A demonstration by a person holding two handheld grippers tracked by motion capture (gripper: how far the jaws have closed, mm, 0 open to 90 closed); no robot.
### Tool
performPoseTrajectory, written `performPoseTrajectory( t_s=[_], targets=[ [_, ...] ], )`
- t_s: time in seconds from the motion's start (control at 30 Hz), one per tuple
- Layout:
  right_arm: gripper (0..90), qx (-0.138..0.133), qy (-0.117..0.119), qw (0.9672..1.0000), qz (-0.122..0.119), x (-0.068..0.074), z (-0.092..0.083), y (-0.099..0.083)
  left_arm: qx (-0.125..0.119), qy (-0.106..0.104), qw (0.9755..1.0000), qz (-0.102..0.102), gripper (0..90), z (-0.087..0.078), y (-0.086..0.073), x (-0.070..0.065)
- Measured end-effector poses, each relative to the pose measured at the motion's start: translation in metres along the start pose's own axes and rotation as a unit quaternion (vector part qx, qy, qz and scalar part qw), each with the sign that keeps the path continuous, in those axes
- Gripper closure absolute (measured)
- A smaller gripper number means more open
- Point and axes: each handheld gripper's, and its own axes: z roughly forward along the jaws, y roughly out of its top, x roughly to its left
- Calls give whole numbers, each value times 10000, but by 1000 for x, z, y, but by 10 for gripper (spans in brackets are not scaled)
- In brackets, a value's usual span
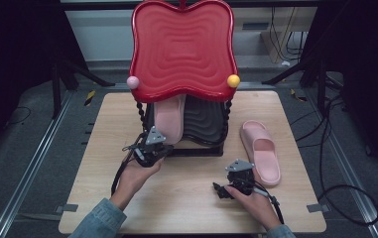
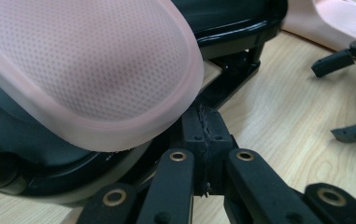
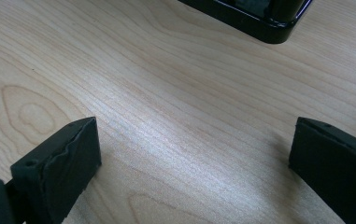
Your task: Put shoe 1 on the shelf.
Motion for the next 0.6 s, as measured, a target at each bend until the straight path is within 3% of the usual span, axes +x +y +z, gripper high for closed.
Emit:
performPoseTrajectory(
  t_s=[0.23,0.4,0.6],
  targets=[
    [25,3,3,10000,-5,0,0,0,-29,-14,10000,-86,899,3,4,5],
    [25,4,4,10000,-5,0,0,0,85,-82,9998,-127,891,6,3,9],
    [21,14,-25,10000,10,0,0,0,-37,-98,9998,-193,841,4,1,4]
  ],
)
